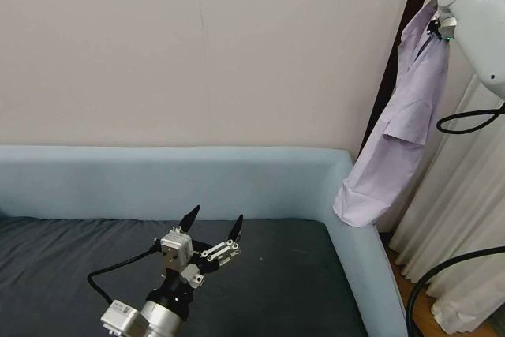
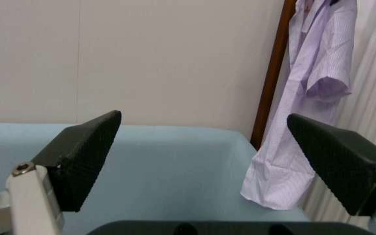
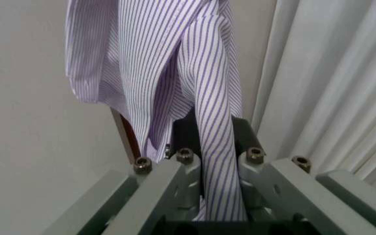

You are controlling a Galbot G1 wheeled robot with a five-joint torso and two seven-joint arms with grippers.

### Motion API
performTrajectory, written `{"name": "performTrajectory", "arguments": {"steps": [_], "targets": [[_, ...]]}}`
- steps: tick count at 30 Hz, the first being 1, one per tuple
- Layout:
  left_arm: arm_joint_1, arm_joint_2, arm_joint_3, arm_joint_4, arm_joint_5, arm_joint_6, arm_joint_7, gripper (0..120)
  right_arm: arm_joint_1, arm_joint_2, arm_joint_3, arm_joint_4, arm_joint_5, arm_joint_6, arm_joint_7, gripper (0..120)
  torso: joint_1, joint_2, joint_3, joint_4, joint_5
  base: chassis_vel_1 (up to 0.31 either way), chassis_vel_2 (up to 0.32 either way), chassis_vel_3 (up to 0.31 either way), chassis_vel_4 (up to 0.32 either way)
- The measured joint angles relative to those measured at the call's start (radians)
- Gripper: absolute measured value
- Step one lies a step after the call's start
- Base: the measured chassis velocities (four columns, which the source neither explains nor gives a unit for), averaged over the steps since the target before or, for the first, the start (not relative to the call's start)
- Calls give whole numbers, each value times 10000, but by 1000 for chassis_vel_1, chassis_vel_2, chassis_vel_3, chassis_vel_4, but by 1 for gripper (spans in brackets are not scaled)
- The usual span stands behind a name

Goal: Pick up the clothes from the sofa and hang them on the clothes hanger.

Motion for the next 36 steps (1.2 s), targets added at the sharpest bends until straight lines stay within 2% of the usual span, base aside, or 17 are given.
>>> {"name": "performTrajectory", "arguments": {"steps": [2, 5, 7, 10, 12, 15, 16, 19, 20, 21, 25, 26, 29, 31, 34, 35, 36], "targets": [[61, -75, -3, -57, 25, -4, 2, 100, 6, -4, -40, 1, -301, -5, -287, 7, 0, 1, -1, 2, -2, 0, 0, 0, 0], [198, -140, -12, -67, 136, -33, 3, 100, -222, -225, -108, 419, -534, 74, -434, 20, 0, 1, -1, -2, -1, 0, 0, 0, 0], [246, -167, -9, -67, 185, -34, 3, 100, -326, -339, -138, 651, -543, 95, -457, 23, 0, 1, 0, 0, 2, 0, 0, 0, 0], [348, -262, 95, -68, 336, -35, 4, 100, -578, -606, -148, 1208, -532, 158, -449, 38, 0, 0, -1, 0, 0, 0, 0, 0, 0], [382, -276, 114, -67, 378, -35, 4, 100, -656, -709, -153, 1424, -546, 207, -458, 41, 0, 0, -1, 1, -1, 0, 0, 0, 0], [528, -307, 125, -62, 508, -76, 8, 100, -1018, -1214, -62, 2570, -697, 411, -479, 54, 0, 1, 0, 3, -2, 0, 0, 0, 0], [528, -307, 125, -62, 508, -76, 8, 100, -1018, -1214, -62, 2570, -697, 411, -479, 54, 0, 1, 0, 3, -2, 0, 0, 0, 0], [584, -412, 120, -7, 587, -126, 12, 100, -1741, -2334, 177, 4795, -783, 1056, -685, 68, 0, 1, -1, 7, -4, 0, 0, 0, 0], [585, -459, 138, 31, 608, -138, 9, 100, -2208, -2948, 394, 5932, -758, 1513, -822, 73, 0, 1, -1, 0, -1, 0, 0, 0, 0], [585, -459, 138, 31, 608, -138, 9, 100, -2208, -2948, 394, 5932, -758, 1513, -822, 73, 0, 1, -1, 0, -1, 0, 0, 0, 0], [575, -729, 285, 290, 739, -215, -51, 100, -4644, -4757, 1877, 9381, -806, 3534, -1334, 91, 0, 0, -2, -3, 4, 0, 0, 0, 0], [575, -729, 285, 290, 739, -215, -51, 100, -4644, -4757, 1877, 9381, -806, 3534, -1334, 91, 0, 0, -2, -3, 4, 0, 0, 0, 0], [630, -1083, 407, 735, 968, -576, -53, 100, -8150, -6173, 4157, 12223, -1123, 4609, -1888, 100, -2, 2, -3, -5, 2, 0, 0, 0, 0], [630, -1157, 419, 852, 1006, -698, -62, 100, -8848, -6343, 4566, 12692, -1220, 4721, -1917, 100, -2, 1, -3, -7, 9, 0, 0, 0, 0], [642, -1537, 424, 1549, 1320, -1449, -56, 100, -12045, -6517, 6479, 14206, -2097, 5248, -1855, 100, -2, 4, -3, 4, -6, 0, 0, 0, 0], [642, -1537, 424, 1549, 1320, -1449, -56, 100, -12045, -6517, 6479, 14206, -2097, 5248, -1855, 100, -2, 4, -3, 4, -6, 0, 0, 0, 0], [693, -1662, 386, 1789, 1393, -1683, -52, 100, -13367, -6358, 7414, 14518, -2603, 5503, -1942, 100, -2, 2, -1, 9, -2, 0, 0, 0, 0]]}}
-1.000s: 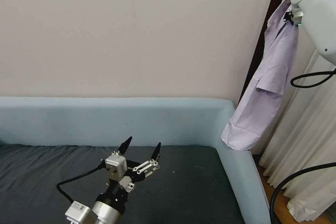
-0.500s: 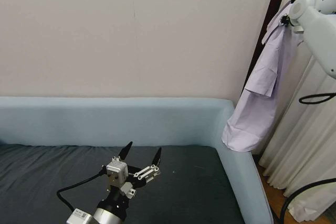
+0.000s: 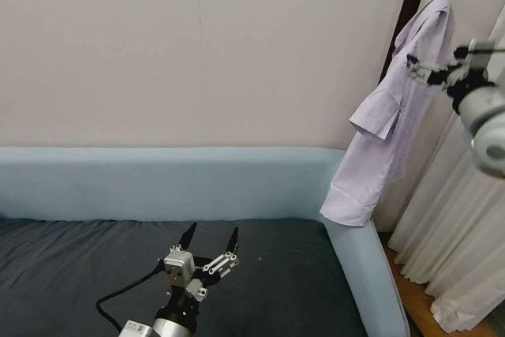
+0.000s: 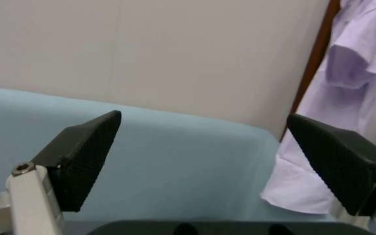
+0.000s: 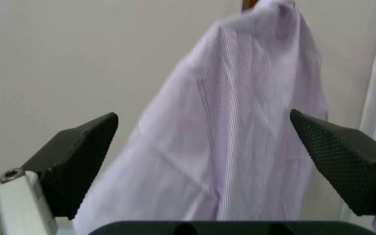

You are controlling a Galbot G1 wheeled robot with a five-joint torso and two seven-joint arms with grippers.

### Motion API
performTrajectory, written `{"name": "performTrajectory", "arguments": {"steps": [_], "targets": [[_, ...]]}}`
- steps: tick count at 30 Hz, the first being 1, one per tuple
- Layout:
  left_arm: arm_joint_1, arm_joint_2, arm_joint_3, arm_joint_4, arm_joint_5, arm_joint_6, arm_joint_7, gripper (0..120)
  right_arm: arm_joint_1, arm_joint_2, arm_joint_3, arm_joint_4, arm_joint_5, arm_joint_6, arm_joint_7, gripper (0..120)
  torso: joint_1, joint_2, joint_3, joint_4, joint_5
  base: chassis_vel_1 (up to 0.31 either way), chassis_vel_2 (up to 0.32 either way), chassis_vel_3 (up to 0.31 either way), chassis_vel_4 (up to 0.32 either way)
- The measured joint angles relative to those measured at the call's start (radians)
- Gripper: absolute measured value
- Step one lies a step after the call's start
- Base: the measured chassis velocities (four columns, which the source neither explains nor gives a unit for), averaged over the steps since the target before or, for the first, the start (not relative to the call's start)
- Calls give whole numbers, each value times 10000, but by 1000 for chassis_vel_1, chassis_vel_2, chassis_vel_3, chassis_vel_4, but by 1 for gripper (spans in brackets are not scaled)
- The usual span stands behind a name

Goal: Pick up the clothes from the sofa and hang them on the clothes hanger.

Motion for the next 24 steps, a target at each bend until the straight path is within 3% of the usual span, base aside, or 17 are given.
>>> {"name": "performTrajectory", "arguments": {"steps": [1, 3, 4, 6, 9, 10, 14, 16, 18, 24], "targets": [[120, -129, -48, 317, 74, -282, 28, 100, -1910, 439, 1512, 421, -803, 398, -225, 100, 2, 1, 1, 0, 2, 0, 0, 0, 0], [275, -277, -106, 784, 378, -689, 131, 100, -4422, 1340, 3094, 991, -1963, 792, -580, 100, 1, 0, 0, -4, -1, 0, 0, 0, 0], [275, -277, -106, 784, 378, -689, 131, 100, -4422, 1340, 3094, 991, -1963, 792, -580, 100, 1, 0, 0, -4, -1, 0, 0, 0, 0], [437, -421, -124, 1234, 765, -1077, 236, 100, -6524, 2411, 4135, 1444, -3079, 1345, -1017, 100, 1, 0, 0, -10, 8, 0, 0, 0, 0], [645, -669, -204, 1672, 1156, -1412, 377, 100, -9070, 4562, 5071, 2349, -4586, 2304, -1781, 100, 0, 1, -2, -12, -3, 0, 0, 0, 0], [645, -669, -204, 1672, 1156, -1412, 377, 100, -9070, 4562, 5071, 2349, -4586, 2304, -1781, 100, 0, 1, -2, -12, -3, 0, 0, 0, 0], [1075, -967, -409, 1868, 1205, -1776, 514, 100, -11793, 7313, 5006, 3071, -6970, 3894, -3025, 100, 0, 1, -2, -11, -3, 0, 0, 0, 0], [1171, -1006, -433, 1879, 1209, -1838, 541, 100, -12191, 7706, 4899, 3177, -7268, 4100, -3230, 100, 0, 2, -2, -10, -5, 0, 0, 0, 0], [1569, -1170, -448, 1901, 1241, -2073, 591, 100, -13164, 8691, 4508, 3268, -8196, 4887, -3674, 100, -1, 2, -2, -8, -6, 0, 0, 0, 0], [1958, -1298, -430, 1927, 1868, -2614, 615, 100, -13984, 9387, 4075, 3422, -8683, 5634, -3921, 100, 0, 0, 0, -5, -3, 0, 0, 0, 0]]}}
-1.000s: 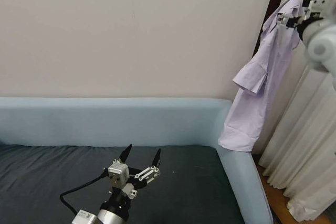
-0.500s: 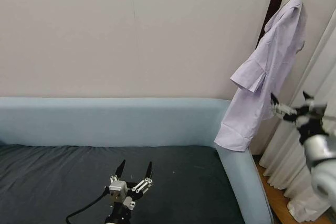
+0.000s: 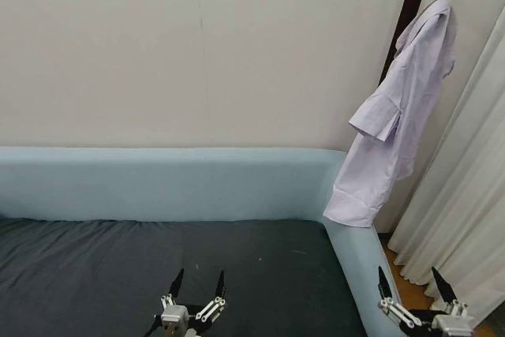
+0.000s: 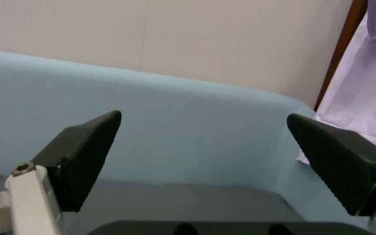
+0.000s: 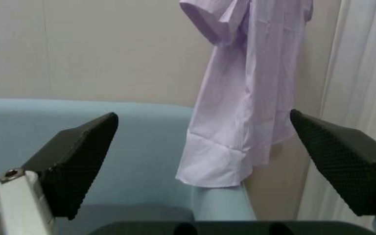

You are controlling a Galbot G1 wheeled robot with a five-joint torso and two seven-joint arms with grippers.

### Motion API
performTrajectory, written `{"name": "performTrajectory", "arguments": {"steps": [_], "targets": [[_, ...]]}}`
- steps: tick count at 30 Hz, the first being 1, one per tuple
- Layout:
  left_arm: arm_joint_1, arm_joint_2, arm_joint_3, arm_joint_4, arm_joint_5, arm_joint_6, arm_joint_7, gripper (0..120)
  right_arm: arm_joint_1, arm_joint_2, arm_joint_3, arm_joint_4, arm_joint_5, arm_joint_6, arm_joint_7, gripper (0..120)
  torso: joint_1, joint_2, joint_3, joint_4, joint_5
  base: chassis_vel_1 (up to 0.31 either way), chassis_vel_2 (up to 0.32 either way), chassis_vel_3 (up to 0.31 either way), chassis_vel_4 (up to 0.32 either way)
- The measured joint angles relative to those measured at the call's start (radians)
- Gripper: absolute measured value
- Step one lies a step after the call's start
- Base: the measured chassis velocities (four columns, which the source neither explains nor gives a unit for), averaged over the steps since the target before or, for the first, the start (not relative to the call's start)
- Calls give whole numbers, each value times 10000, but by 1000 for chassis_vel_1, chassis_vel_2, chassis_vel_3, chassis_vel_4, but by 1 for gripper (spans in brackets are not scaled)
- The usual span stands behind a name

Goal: Pick up the clothes from the sofa and hang them on the clothes hanger.

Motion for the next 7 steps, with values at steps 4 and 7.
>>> {"name": "performTrajectory", "arguments": {"steps": [4, 7], "targets": [[130, -24, -96, -81, 30, -181, -33, 100, -343, 140, -154, -256, -154, 559, -81, 100, 0, 0, 0, -2, 0, 0, 0, 0, 0], [252, -45, -149, -103, 37, -298, -52, 100, -481, 251, -193, -570, -343, 1014, -154, 100, 1, 0, 0, -3, 3, 0, 0, 0, 0]]}}
